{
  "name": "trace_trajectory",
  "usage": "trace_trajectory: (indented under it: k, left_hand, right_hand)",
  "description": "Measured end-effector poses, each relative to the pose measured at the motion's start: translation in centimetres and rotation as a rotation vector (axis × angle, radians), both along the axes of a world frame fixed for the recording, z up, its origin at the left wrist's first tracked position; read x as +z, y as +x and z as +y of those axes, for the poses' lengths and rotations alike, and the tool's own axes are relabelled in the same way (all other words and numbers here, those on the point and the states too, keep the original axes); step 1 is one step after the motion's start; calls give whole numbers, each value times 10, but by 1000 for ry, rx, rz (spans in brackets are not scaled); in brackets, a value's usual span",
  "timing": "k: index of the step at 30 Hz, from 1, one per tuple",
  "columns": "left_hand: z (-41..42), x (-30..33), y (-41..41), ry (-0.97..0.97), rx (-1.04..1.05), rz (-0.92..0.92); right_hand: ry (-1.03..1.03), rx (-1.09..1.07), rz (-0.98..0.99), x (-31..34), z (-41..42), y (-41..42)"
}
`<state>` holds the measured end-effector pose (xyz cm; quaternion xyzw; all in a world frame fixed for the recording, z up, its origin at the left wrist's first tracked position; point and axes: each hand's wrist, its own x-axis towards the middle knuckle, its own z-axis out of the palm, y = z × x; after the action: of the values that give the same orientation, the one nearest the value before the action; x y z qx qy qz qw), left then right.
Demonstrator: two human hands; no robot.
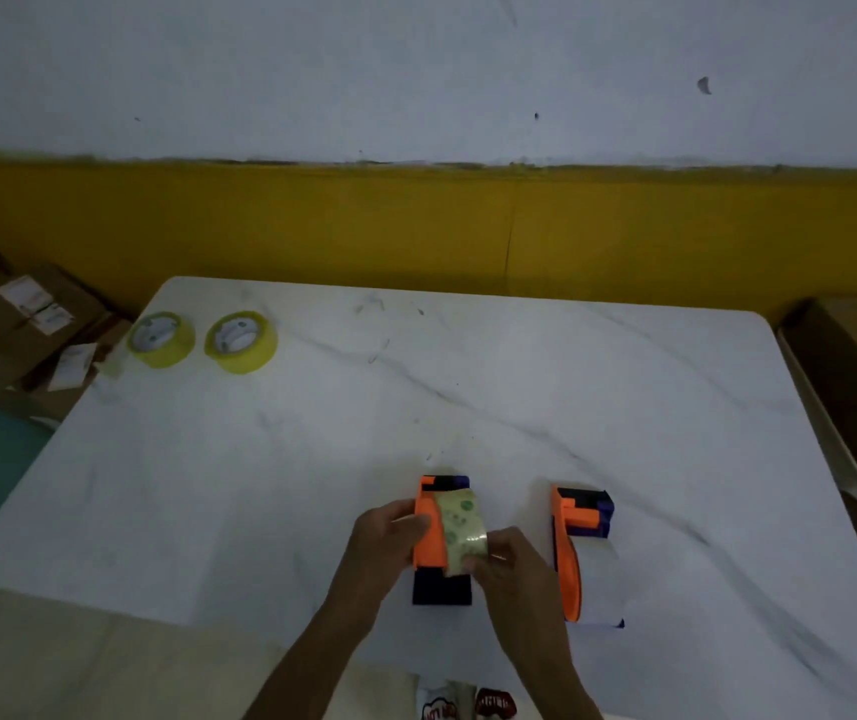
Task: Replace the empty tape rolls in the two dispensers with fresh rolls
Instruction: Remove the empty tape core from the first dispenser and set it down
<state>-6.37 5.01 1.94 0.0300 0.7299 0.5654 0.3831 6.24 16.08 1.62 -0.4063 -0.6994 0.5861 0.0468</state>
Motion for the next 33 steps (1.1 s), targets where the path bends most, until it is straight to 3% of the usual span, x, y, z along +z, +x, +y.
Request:
trace_trajectory:
  k: [4, 9, 13, 16, 21, 26, 33]
  left_hand:
    - [-9, -16, 4, -53, 17, -31]
    - [-21, -32, 9, -105, -94, -33]
    - [-33, -5, -22, -105, -152, 396]
    - [-28, 24, -69, 0, -272, 509]
    - [-30, 23, -155, 79, -207, 437]
    - [-27, -7, -255, -56, -97, 470]
    - [12, -53, -343, -333, -192, 778]
  right_hand:
    - [58, -76, 70, 13, 31, 8]
    - [-249, -108, 347, 34, 49, -11]
    - [-284, -33, 399, 40, 38, -50]
    - [-311, 14, 415, 41, 15, -94]
    - [-328, -48, 382, 31, -17, -185]
    - [-321, -89, 329, 10, -29, -263]
    - [-247, -180, 245, -10, -39, -294]
